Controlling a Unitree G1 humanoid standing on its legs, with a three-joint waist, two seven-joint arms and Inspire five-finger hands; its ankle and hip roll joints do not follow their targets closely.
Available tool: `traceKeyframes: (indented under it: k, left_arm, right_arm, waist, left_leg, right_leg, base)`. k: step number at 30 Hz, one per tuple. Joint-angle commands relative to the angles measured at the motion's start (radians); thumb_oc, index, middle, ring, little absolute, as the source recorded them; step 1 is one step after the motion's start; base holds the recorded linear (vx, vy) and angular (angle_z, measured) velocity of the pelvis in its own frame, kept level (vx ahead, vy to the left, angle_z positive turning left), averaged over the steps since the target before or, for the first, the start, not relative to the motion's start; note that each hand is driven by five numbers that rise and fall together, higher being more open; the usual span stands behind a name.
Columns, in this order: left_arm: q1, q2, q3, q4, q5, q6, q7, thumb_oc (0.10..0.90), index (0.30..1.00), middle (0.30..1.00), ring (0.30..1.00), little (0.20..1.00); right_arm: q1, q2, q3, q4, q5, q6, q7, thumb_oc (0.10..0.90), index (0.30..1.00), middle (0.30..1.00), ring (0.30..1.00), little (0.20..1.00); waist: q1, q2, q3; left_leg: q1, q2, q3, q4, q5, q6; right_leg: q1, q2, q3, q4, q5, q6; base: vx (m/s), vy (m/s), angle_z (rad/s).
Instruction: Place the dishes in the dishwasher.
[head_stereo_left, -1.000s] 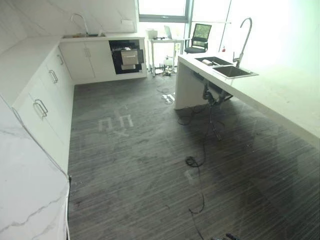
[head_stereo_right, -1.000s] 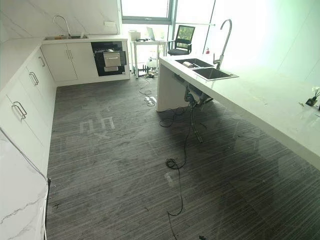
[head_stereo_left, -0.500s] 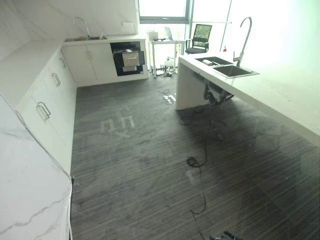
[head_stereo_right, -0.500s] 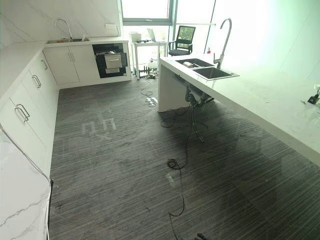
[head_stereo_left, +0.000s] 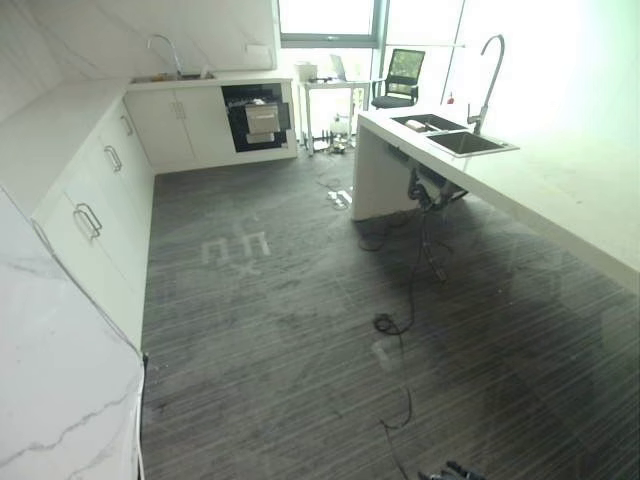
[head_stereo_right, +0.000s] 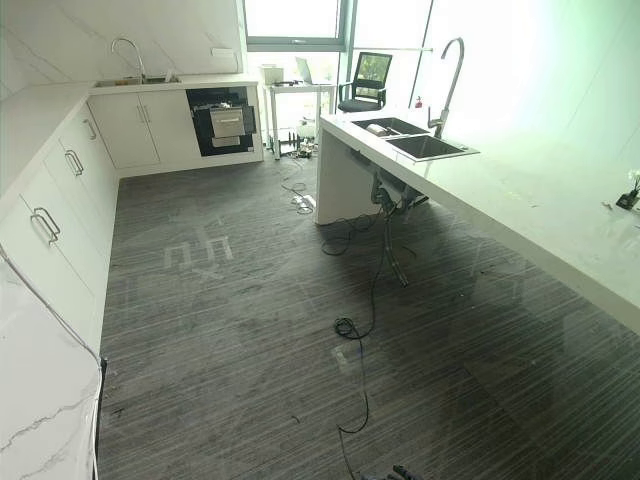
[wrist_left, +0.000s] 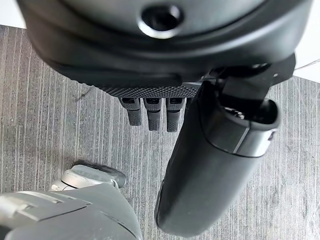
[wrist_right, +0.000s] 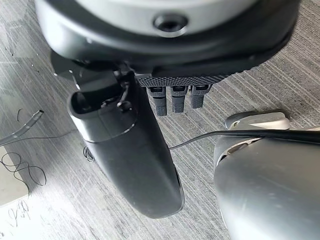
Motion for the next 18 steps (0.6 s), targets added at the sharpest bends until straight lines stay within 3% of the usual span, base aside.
traceKeyframes:
  k: [1, 8, 13, 14, 16, 18]
  left_arm:
    - [-0.049, 0.01, 0.008, -0.021, -0.021, -0.075, -0.027, 0.8, 0.9, 0.9, 0.9, 0.9]
    - [-0.043, 0.012, 0.021, -0.111, -0.093, -0.163, -0.024, 0.8, 0.9, 0.9, 0.9, 0.9]
    - [-0.01, 0.015, 0.064, -0.19, -0.122, -0.187, -0.042, 0.8, 0.9, 0.9, 0.9, 0.9]
    - [-0.003, 0.014, 0.077, -0.203, -0.115, -0.195, -0.04, 0.8, 0.9, 0.9, 0.9, 0.9]
    - [0.002, 0.018, 0.087, -0.221, -0.119, -0.206, -0.049, 0.8, 0.9, 0.9, 0.9, 0.9]
    - [0.016, 0.019, 0.094, -0.239, -0.121, -0.216, -0.062, 0.8, 0.9, 0.9, 0.9, 0.9]
  right_arm:
    - [-0.073, -0.037, -0.012, -0.029, 0.039, -0.1, 0.019, 0.8, 0.9, 0.9, 0.9, 0.9]
    - [-0.07, -0.051, -0.001, -0.189, 0.054, -0.156, -0.022, 0.8, 0.9, 0.9, 0.9, 0.9]
    - [-0.053, -0.073, -0.002, -0.404, 0.067, -0.132, -0.044, 0.8, 0.9, 0.9, 0.9, 0.9]
    - [-0.051, -0.078, 0.001, -0.465, 0.06, -0.127, -0.051, 0.8, 0.9, 0.9, 0.9, 0.9]
    - [-0.042, -0.092, 0.019, -0.587, 0.028, -0.126, -0.073, 0.8, 0.9, 0.9, 0.9, 0.9]
    - [-0.028, -0.112, 0.026, -0.672, 0.0, -0.146, -0.075, 0.8, 0.9, 0.9, 0.9, 0.9]
  waist:
    - [-0.002, 0.011, 0.011]
    - [-0.009, 0.011, 0.027]
    - [-0.006, -0.003, 0.056]
    - [-0.003, -0.013, 0.07]
    - [-0.001, -0.049, 0.105]
    - [-0.003, -0.061, 0.136]
  left_leg:
    - [0.038, 0.063, 0.049, 0.043, -0.085, -0.072]
    - [0.05, 0.065, 0.047, 0.043, -0.081, -0.072]
    - [0.077, 0.055, 0.024, 0.043, -0.054, -0.083]
    - [0.088, 0.053, 0.028, 0.043, -0.003, -0.093]
    - [0.081, 0.052, 0.061, 0.085, 0.155, -0.125]
    - [-0.018, 0.066, 0.059, 0.261, 0.203, -0.141]
  right_leg:
    - [0.043, -0.003, -0.011, -0.09, 0.083, 0.083]
    - [0.047, 0.012, -0.003, -0.09, 0.078, 0.07]
    - [0.055, 0.028, 0.019, -0.09, 0.073, 0.049]
    - [0.06, 0.028, 0.026, -0.09, 0.068, 0.037]
    - [0.07, 0.011, 0.034, -0.09, 0.062, 0.012]
    - [0.066, 0.0, 0.03, -0.09, 0.074, -0.004]
  base:
    - [0.02, -0.054, 0.01]
    - [0.03, -0.076, 0.0]
    - [0.04, -0.134, -0.01]
    - [0.06, -0.139, -0.08]
    - [0.04, -0.192, -0.14]
    - [0.01, -0.149, -0.21]
